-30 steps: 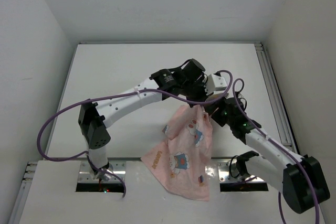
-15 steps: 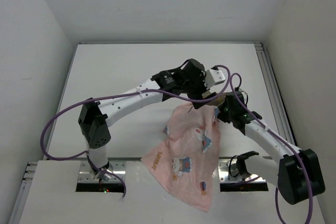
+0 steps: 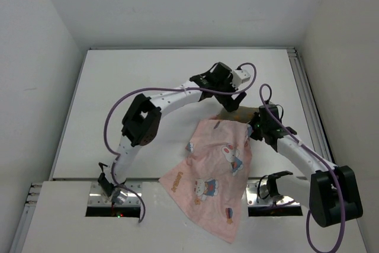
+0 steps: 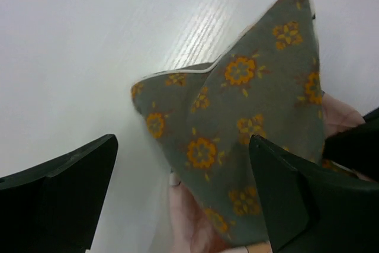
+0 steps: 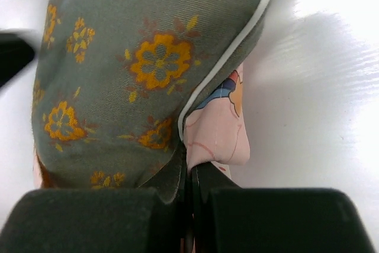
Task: Put the pillow into the pillowcase
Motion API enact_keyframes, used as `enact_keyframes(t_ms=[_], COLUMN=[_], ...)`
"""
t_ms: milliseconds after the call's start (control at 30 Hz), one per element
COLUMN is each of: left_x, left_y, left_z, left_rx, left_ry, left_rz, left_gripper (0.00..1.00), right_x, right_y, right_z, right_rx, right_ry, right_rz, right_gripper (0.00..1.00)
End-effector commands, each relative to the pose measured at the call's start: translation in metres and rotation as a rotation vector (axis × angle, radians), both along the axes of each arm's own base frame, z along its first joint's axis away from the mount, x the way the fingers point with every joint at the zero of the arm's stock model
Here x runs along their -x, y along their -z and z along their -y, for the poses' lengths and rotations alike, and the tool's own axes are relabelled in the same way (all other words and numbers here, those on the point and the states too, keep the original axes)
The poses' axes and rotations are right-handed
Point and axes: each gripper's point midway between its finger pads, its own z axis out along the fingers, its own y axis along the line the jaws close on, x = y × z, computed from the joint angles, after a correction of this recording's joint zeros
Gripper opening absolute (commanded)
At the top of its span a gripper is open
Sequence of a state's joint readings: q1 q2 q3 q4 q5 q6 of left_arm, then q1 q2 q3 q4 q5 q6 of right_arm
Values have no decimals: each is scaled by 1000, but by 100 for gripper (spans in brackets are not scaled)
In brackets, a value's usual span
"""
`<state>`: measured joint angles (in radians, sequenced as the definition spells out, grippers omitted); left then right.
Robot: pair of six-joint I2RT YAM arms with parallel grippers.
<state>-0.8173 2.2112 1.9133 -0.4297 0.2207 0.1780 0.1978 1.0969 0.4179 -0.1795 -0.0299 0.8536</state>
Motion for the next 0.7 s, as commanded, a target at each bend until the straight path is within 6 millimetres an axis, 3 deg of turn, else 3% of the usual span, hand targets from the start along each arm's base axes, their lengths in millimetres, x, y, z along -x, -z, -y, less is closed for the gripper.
enact_keyframes(t_ms=[0, 33, 67, 167, 267, 333, 367, 400, 433, 467, 533, 667], left_x=[6, 15, 16, 34, 51, 72, 79, 90, 97, 97, 98, 97], left_y=[-10, 2, -1, 14, 27, 28, 26, 28, 17, 13, -4, -45], left_z=[35, 42, 49, 54, 50, 46, 45, 38, 38, 35, 26, 7], left_rx=[153, 175, 202, 224, 218, 232, 239, 224, 239, 229, 194, 178], left_ry=[106, 161, 176, 247, 293, 370, 420, 444, 488, 511, 564, 598], left_rz=[-102, -168, -192, -287, -354, -431, -437, -489, -503, -477, -410, -342], left_gripper=[93, 94, 94, 94, 79, 58, 53, 35, 11, 0, 0, 0], right_x=[-6, -5, -5, -5, -9, -12, -16, -19, -19, -25, -27, -45], right_y=[-5, -4, -4, 0, -1, 1, -3, -2, -2, -8, -7, -27], right_z=[-4, -4, -3, 1, 5, 8, 8, 11, 13, 14, 19, 26], right_rx=[-12, -7, -5, 6, 5, 0, -11, -8, -6, -8, 9, 40], right_ry=[-44, -41, -38, -25, -14, -7, -13, -8, -8, -12, -17, -29], right_rz=[50, 48, 49, 44, 52, 53, 64, 62, 54, 64, 46, 90], right_gripper=[0, 0, 0, 0, 0, 0, 0, 0, 0, 0, 0, 0])
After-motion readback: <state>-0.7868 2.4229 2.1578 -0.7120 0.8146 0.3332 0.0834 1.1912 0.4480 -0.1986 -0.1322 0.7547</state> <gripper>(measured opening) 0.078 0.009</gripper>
